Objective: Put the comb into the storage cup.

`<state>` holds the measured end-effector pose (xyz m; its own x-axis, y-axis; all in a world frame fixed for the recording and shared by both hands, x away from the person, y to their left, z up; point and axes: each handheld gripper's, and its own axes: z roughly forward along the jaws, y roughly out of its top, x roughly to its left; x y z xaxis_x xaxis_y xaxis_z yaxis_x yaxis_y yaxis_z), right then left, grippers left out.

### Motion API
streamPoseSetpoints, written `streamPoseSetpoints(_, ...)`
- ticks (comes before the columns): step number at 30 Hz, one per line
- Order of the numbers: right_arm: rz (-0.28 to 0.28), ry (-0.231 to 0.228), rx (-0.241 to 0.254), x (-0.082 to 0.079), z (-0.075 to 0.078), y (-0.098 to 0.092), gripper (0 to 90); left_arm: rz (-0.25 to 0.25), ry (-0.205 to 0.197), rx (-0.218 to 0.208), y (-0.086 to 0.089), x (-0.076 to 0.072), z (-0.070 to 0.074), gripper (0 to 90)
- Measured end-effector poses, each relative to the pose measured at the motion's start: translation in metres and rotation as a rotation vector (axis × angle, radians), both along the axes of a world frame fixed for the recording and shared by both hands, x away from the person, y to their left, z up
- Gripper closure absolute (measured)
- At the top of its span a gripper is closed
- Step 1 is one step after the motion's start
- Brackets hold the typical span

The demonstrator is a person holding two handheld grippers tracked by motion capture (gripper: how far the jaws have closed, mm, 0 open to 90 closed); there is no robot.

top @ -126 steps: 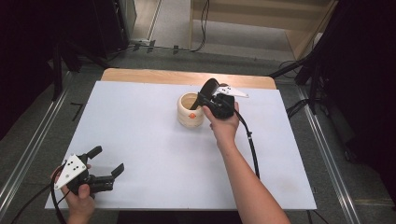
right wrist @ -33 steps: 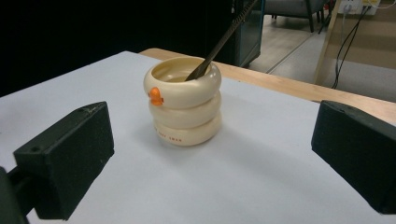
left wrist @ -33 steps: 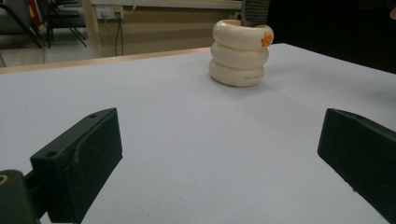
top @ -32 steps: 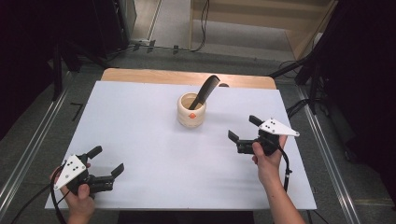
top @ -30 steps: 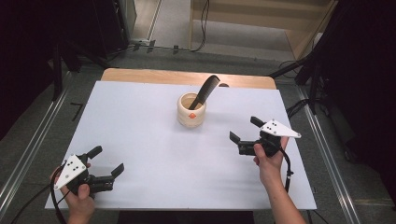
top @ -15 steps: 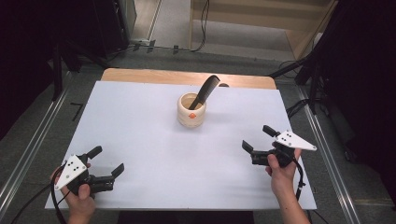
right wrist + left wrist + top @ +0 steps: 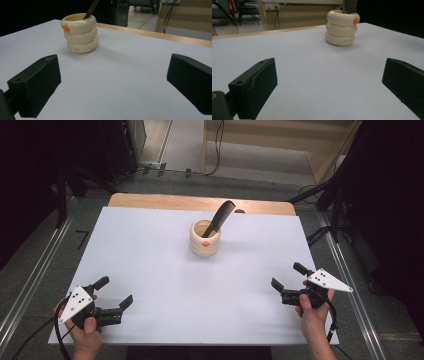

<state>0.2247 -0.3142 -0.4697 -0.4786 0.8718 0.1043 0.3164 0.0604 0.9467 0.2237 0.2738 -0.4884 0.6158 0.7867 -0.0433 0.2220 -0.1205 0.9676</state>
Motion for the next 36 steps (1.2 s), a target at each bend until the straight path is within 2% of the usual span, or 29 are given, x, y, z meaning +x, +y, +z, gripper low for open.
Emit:
streamPoseSetpoints(16,-0.047,0.026,0.008,-0.019,-0.023,-0.030,0.0,0.000,-0.002,-0.001,0.000,0.000,0.000,0.0)
streamPoseSetpoints(18,-0.052,0.033,0.030,-0.022,-0.027,-0.034,0.0,0.001,-0.002,-0.003,0.000,0.000,0.000,0.0)
streamPoseSetpoints(22,-0.056,0.041,0.005,-0.028,-0.032,-0.040,0.0,0.000,-0.001,-0.006,0.001,0.000,0.000,0.0)
streamPoseSetpoints(24,-0.066,0.042,-0.028,-0.030,-0.034,-0.042,0.0,-0.001,-0.002,-0.006,0.001,0.000,0.000,0.0)
streamPoseSetpoints(36,-0.083,0.053,-0.009,-0.043,-0.047,-0.063,0.0,-0.001,-0.002,-0.008,0.001,-0.001,0.000,0.0)
